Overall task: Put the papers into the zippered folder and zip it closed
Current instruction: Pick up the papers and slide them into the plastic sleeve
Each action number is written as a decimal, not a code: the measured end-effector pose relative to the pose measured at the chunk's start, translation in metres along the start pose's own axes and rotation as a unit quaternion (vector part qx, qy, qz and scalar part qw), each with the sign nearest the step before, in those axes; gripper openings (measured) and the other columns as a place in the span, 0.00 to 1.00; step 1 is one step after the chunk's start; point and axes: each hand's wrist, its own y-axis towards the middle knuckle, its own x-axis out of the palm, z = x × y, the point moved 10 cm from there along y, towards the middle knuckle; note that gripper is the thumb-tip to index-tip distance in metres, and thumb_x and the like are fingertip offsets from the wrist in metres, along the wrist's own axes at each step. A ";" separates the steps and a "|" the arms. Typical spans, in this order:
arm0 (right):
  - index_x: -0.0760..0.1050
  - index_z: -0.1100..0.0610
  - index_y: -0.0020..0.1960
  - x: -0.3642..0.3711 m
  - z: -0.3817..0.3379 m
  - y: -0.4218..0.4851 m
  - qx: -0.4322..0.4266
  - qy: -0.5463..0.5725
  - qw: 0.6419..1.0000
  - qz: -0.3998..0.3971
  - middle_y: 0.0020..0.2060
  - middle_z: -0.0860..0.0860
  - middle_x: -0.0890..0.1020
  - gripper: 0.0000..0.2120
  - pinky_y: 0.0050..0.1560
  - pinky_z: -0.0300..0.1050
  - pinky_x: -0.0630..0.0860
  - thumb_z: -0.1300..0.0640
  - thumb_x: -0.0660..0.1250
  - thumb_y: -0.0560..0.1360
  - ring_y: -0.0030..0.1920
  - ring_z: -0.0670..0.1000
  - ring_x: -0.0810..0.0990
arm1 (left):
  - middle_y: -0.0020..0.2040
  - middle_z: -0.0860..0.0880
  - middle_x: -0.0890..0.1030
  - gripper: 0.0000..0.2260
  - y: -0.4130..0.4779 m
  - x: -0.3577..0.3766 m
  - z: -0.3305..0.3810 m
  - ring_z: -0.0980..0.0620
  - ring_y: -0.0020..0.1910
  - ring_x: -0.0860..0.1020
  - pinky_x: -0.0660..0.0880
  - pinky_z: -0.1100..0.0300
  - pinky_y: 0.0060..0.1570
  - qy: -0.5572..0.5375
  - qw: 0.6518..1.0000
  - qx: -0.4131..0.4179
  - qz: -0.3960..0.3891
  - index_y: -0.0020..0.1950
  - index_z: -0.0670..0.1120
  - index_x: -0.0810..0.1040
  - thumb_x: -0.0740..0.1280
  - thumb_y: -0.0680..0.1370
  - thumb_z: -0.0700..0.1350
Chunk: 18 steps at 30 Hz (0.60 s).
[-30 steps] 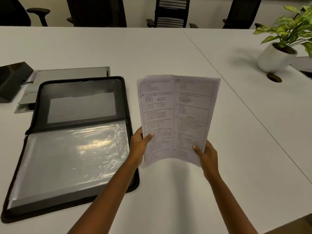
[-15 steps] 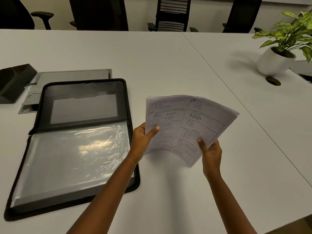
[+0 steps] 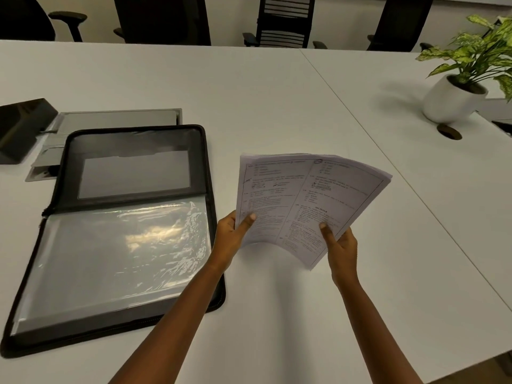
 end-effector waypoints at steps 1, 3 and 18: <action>0.70 0.52 0.57 0.001 0.008 0.000 0.015 -0.004 1.000 -0.017 0.48 0.45 0.79 0.11 0.41 0.34 0.78 0.59 0.63 0.75 0.48 0.43 0.78 | 0.48 0.57 0.79 0.13 -0.001 0.000 -0.005 0.63 0.46 0.77 0.76 0.77 0.38 0.007 1.000 -0.006 -0.005 0.61 0.47 0.73 0.63 0.77 0.40; 0.70 0.52 0.58 0.002 0.024 -0.001 0.044 -0.014 0.998 -0.045 0.50 0.46 0.78 0.12 0.45 0.37 0.76 0.60 0.62 0.75 0.50 0.44 0.78 | 0.53 0.53 0.78 0.16 -0.003 -0.001 -0.017 0.59 0.50 0.77 0.76 0.76 0.43 0.030 0.999 -0.019 -0.012 0.65 0.42 0.70 0.62 0.78 0.40; 0.73 0.44 0.52 0.031 0.007 0.004 0.077 -0.067 0.975 -0.195 0.48 0.47 0.82 0.12 0.37 0.42 0.83 0.59 0.63 0.75 0.46 0.49 0.83 | 0.55 0.45 0.78 0.14 0.027 -0.027 -0.009 0.49 0.53 0.77 0.74 0.55 0.55 0.090 0.992 -0.080 -0.039 0.64 0.40 0.72 0.59 0.80 0.41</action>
